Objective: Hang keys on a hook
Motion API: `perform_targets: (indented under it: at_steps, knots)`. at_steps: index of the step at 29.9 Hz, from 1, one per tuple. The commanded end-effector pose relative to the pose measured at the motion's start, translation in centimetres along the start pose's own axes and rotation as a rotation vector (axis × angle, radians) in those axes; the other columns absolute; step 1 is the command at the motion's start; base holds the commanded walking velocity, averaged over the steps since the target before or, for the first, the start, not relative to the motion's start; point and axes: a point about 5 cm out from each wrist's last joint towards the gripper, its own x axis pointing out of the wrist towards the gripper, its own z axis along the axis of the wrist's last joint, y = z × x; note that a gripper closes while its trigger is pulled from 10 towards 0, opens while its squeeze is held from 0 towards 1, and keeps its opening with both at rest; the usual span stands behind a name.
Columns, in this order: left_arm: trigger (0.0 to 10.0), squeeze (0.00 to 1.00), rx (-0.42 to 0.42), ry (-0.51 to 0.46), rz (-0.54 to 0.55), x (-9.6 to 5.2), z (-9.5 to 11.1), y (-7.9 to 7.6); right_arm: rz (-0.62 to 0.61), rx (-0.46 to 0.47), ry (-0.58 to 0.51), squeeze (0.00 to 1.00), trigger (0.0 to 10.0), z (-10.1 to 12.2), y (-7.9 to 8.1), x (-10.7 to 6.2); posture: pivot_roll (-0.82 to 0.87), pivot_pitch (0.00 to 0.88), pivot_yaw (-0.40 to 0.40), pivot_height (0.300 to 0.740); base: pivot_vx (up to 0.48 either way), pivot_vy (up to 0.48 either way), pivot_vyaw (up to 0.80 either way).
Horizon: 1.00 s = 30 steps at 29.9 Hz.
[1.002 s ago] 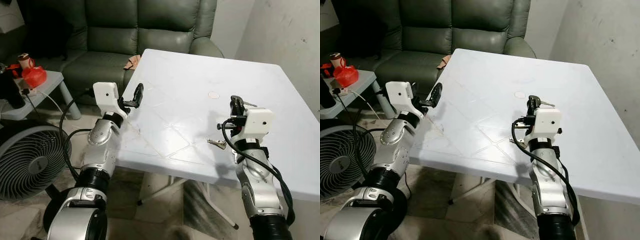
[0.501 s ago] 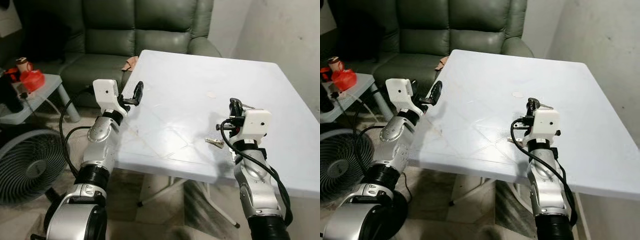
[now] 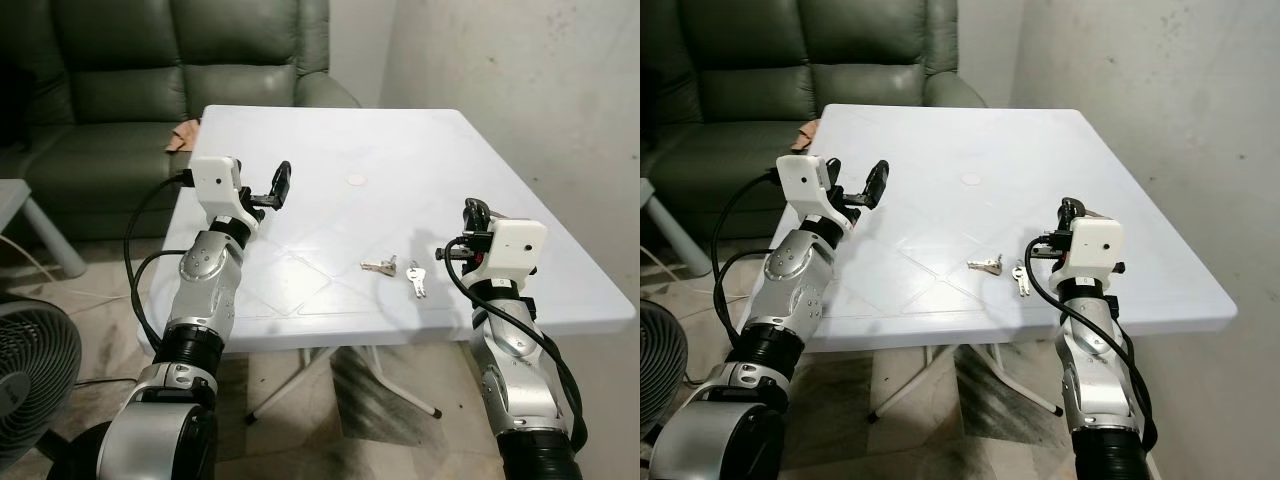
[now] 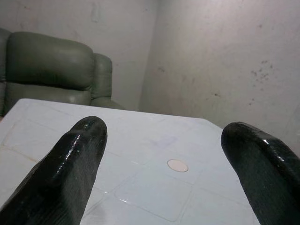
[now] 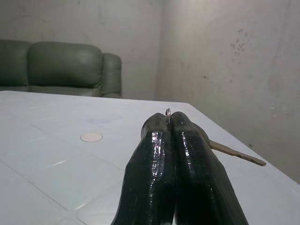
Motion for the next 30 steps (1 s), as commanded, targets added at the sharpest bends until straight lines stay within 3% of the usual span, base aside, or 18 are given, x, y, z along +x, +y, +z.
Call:
perform_targets:
  at_steps: [1,30]
  knots:
    - [10.0,0.00,-0.003,0.009,0.004,0.21,0.09,0.05,0.002,-0.003,-0.015,0.00,10.0,0.58,0.07,0.45,-0.03,0.000,-0.019,0.732,0.000,0.450,-0.77]
    - [10.0,0.00,0.010,0.053,0.042,0.16,-0.46,0.08,0.020,-0.015,0.004,0.00,10.0,0.28,0.28,0.36,-0.02,0.000,-0.031,0.732,0.000,0.000,-0.77]
